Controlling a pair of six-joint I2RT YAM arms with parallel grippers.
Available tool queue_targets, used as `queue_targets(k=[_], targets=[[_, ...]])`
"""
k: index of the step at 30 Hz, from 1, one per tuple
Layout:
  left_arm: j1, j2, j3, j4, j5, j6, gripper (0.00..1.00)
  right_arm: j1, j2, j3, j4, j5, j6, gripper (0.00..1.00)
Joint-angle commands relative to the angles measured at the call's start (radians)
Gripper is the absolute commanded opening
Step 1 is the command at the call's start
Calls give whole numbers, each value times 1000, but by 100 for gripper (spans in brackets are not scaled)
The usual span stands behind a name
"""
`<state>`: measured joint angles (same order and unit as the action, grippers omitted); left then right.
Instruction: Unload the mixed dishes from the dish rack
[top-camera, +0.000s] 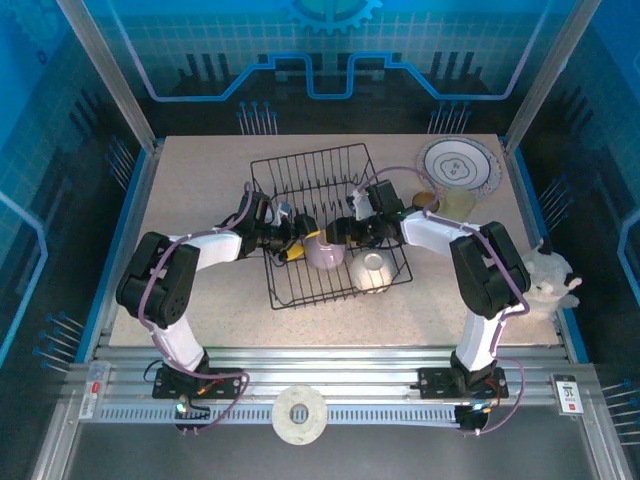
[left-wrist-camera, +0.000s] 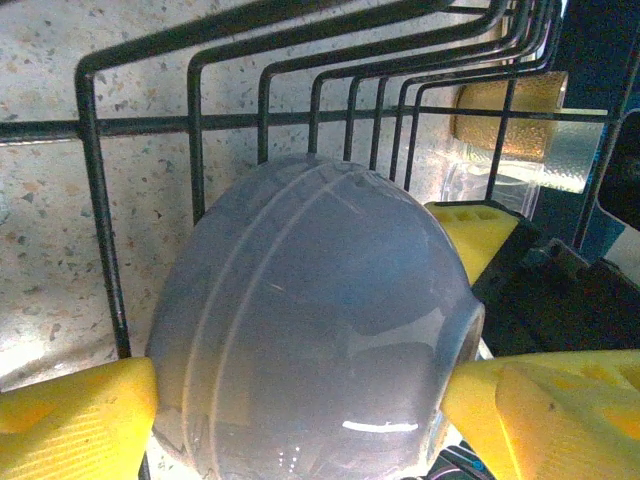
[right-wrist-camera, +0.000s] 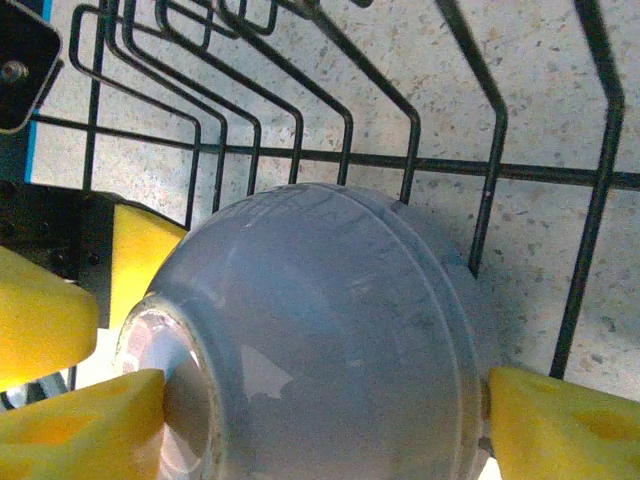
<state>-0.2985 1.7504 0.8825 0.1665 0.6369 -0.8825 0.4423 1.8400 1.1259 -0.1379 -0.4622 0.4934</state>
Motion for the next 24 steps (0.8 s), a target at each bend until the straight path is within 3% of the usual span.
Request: queue_targets(k=[1,3,24], targets=[[-7,31,12,-19,19,-3,92,-6,73,-55,-38,4,4,73],[-7,25,20,-18,29,-1,99,-23,81,-79,-19,-7,6,67],[12,-19,-24,19,71,11,99,-152,192,-238,263,-180,176,53]])
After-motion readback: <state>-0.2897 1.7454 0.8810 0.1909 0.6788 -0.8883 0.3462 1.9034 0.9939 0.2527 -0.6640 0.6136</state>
